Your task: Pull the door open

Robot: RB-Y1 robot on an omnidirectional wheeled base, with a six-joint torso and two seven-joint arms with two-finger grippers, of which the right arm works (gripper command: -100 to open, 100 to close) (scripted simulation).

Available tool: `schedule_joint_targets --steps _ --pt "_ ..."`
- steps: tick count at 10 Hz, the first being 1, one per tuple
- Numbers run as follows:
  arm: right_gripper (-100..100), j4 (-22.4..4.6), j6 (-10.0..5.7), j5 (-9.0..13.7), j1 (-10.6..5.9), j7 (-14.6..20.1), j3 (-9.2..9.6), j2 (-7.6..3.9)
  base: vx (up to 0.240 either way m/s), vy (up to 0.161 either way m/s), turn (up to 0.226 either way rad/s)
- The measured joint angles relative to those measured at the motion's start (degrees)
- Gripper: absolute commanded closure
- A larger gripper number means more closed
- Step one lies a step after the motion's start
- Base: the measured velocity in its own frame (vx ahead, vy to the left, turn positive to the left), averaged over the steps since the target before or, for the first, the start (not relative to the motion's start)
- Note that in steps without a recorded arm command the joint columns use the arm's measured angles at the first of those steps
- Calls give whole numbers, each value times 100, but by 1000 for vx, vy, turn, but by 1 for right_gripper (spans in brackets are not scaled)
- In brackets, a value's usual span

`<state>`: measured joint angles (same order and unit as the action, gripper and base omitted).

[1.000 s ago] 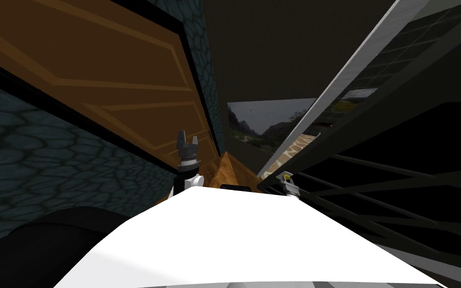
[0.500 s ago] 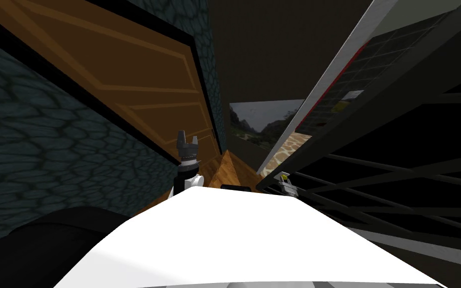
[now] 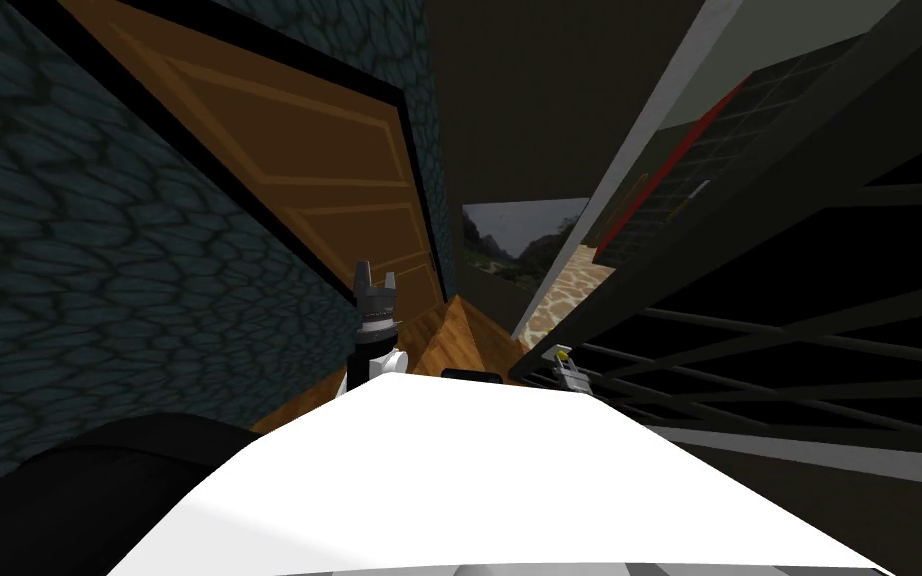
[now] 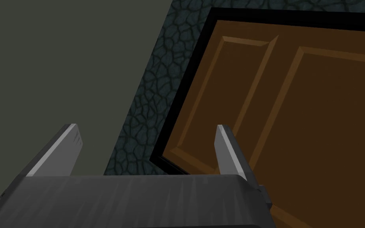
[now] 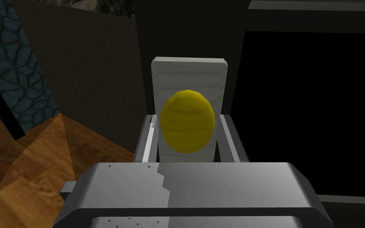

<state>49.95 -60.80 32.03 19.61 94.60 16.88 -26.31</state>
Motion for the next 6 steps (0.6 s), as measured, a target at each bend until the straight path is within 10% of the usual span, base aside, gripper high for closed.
schedule_joint_targets --steps 6 --pt "100 -50 -270 -185 92 170 271 -133 -190 -40 90"
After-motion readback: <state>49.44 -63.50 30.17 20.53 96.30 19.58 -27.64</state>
